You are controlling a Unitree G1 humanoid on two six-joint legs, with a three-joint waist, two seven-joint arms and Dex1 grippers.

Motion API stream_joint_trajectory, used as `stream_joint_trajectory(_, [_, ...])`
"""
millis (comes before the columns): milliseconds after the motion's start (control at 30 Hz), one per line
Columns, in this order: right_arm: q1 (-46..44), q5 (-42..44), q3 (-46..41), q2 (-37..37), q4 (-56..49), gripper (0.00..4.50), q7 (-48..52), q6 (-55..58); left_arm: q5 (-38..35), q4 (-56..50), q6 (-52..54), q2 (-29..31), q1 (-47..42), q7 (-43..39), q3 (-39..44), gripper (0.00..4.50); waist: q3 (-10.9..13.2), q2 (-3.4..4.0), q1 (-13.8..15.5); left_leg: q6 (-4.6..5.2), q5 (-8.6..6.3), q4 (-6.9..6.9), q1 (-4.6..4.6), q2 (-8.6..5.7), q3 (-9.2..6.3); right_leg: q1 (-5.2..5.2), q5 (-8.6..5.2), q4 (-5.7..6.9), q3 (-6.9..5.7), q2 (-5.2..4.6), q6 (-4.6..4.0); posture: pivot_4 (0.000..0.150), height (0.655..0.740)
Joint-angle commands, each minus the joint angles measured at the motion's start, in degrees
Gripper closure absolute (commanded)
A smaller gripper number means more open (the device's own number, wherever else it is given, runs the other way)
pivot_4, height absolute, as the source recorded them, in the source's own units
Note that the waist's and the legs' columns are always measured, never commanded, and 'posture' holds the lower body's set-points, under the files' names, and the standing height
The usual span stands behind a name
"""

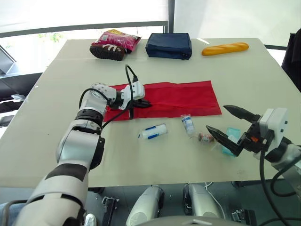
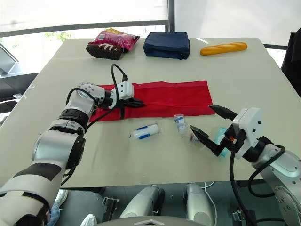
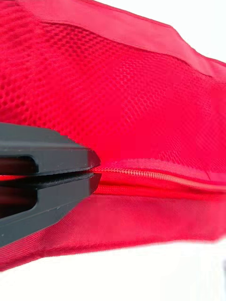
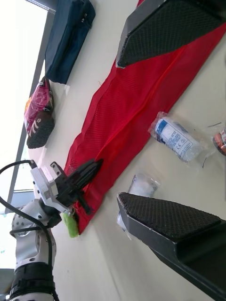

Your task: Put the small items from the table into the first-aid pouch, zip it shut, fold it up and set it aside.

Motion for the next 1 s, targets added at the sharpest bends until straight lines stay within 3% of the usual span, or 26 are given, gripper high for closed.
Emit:
stream_joint_trajectory(33, [0.9,1.0,-0.9,-0.9,-3.0,0.00,0.0,-0.7,-2.9,-6.2,-2.5,-0.7,2.5,-8.0,0.1,4.47,0.0,0.00,0.0,0.00,0.00,0.00,0.00,0.00,0.00,0.00,0.00,0.00,0.00,0.00,0.00,0.150,0.7293])
stream_joint_trajectory(233, [3.2,2.7,0.7,-3.8,-5.5,0.00,-0.5,3.0,-7.2,-17.3,1.6,-0.3,9.0,-15.1,-1.0,4.47,0.0,0.01,-0.1,0.00,0.00,0.01,0.01,0.00,0.00,0.00,0.01,0.00,0.03,0.00,-0.01,0.150,0.7293])
stream_joint_trajectory(433, [4.4,3.9,3.7,-6.3,-8.1,0.00,-2.8,7.5,-9.0,-24.7,5.9,1.4,12.8,-15.2,-1.9,4.47,0.0,0.00,0.0,0.00,0.00,0.01,0.01,0.01,0.00,0.02,0.00,0.00,0.03,0.00,-0.01,0.150,0.7293])
stream_joint_trajectory(567, [4.3,0.0,8.7,-7.4,-7.9,0.00,-2.9,7.8,-9.7,-27.5,7.5,2.5,14.9,-14.3,-1.6,4.47,0.0,0.01,-0.2,0.01,0.00,0.01,0.03,0.01,0.00,0.02,0.00,-0.01,0.04,0.00,-0.01,0.150,0.7293])
stream_joint_trajectory(700, [-1.2,-3.4,15.9,-7.5,-4.7,0.00,-0.6,6.8,-9.4,-26.4,7.4,3.4,14.9,-13.3,-1.5,4.47,0.0,0.00,-0.2,0.00,0.00,0.02,0.03,0.01,0.00,0.02,0.00,-0.01,0.03,0.02,-0.01,0.150,0.7293])
stream_joint_trajectory(867, [-17.4,-14.3,30.7,-7.2,8.5,0.00,8.5,2.1,-9.5,-24.4,7.0,4.0,13.9,-13.0,-1.3,4.47,0.0,-0.02,-0.2,0.00,0.00,0.05,0.07,0.02,0.03,0.05,0.01,-0.03,0.02,0.06,0.00,0.150,0.7293])
stream_joint_trajectory(1000, [-29.2,-16.9,36.8,-2.4,18.6,0.00,13.8,1.4,-8.9,-22.8,5.7,4.1,13.4,-12.0,-1.5,4.47,0.0,-0.08,-0.3,-0.01,0.00,0.06,0.02,0.04,-0.03,0.03,0.02,-0.05,-0.06,0.07,-0.03,0.150,0.7293])
